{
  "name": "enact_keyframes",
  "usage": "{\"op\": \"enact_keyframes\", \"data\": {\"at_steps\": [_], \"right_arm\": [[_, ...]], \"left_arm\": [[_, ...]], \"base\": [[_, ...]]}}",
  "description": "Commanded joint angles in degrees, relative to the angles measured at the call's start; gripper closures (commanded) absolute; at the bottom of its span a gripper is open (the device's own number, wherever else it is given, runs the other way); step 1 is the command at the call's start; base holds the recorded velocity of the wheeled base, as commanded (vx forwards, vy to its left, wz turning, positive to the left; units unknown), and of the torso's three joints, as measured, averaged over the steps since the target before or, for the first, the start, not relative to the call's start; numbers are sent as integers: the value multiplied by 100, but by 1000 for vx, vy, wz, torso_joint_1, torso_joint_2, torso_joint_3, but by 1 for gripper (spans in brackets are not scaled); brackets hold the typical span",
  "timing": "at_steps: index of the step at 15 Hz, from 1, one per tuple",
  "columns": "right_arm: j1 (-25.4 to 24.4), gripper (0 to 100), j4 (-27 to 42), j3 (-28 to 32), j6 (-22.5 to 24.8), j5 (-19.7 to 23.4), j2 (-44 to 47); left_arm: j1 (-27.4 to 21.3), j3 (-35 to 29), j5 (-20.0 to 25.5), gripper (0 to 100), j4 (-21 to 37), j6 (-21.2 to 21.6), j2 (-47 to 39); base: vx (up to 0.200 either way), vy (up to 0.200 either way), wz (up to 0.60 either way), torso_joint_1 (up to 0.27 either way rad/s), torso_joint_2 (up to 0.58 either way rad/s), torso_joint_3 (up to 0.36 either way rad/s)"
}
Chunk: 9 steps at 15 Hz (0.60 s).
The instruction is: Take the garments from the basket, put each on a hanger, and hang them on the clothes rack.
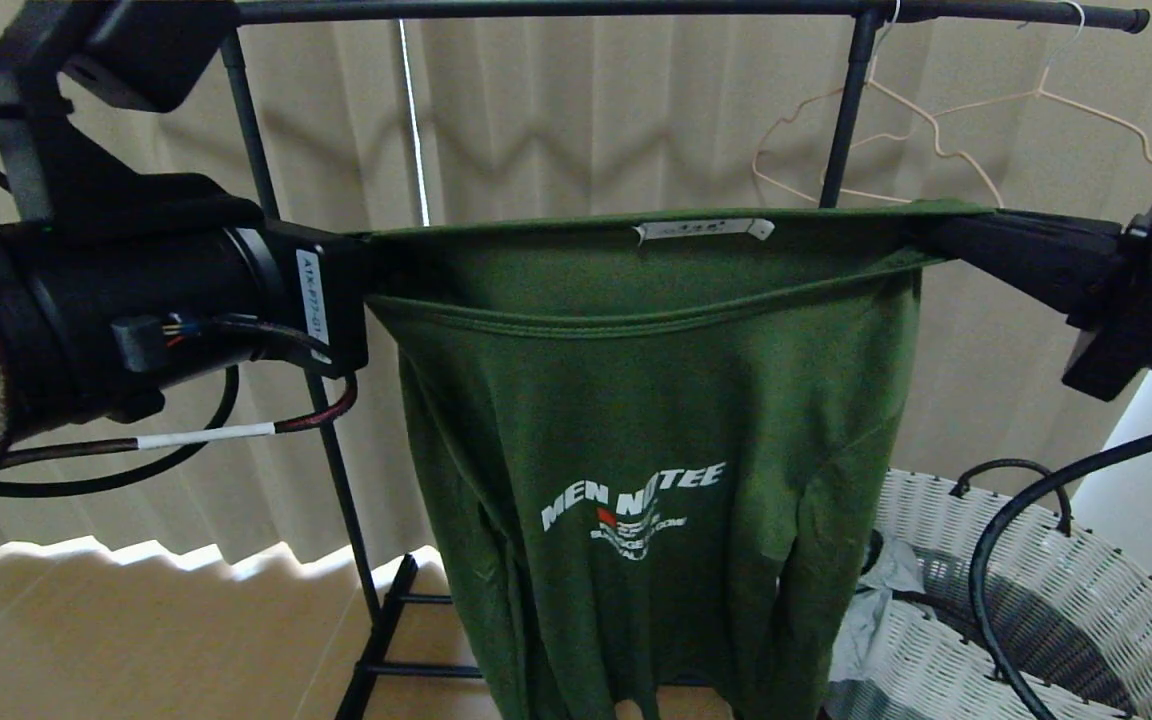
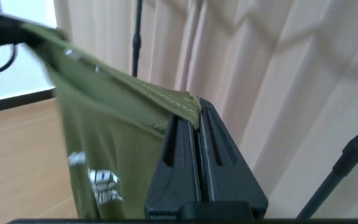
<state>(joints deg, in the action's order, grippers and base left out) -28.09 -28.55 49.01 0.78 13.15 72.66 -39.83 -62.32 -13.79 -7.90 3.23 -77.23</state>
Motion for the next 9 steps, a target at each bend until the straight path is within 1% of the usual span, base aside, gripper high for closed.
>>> {"op": "enact_keyframes", "data": {"at_steps": [1, 4, 8, 9], "right_arm": [[31, 100, -10, 215, -8, 3, 372], [31, 100, -19, 461, -16, 12, 609], [58, 100, -45, 461, 1, -6, 653], [295, 100, -28, 461, 27, -6, 653]], "left_arm": [[-43, 44, 263, 100, 8, -156, 182], [-43, 246, 298, 100, -10, -200, 287], [-43, 220, 306, 100, -54, -191, 226], [-8, 88, 298, 100, -80, -191, 94]], "base": [[0, 0, 0, 0, 0, 0], [0, 0, 0, 0, 0, 0], [0, 0, 0, 0, 0, 0], [0, 0, 0, 0, 0, 0]]}}
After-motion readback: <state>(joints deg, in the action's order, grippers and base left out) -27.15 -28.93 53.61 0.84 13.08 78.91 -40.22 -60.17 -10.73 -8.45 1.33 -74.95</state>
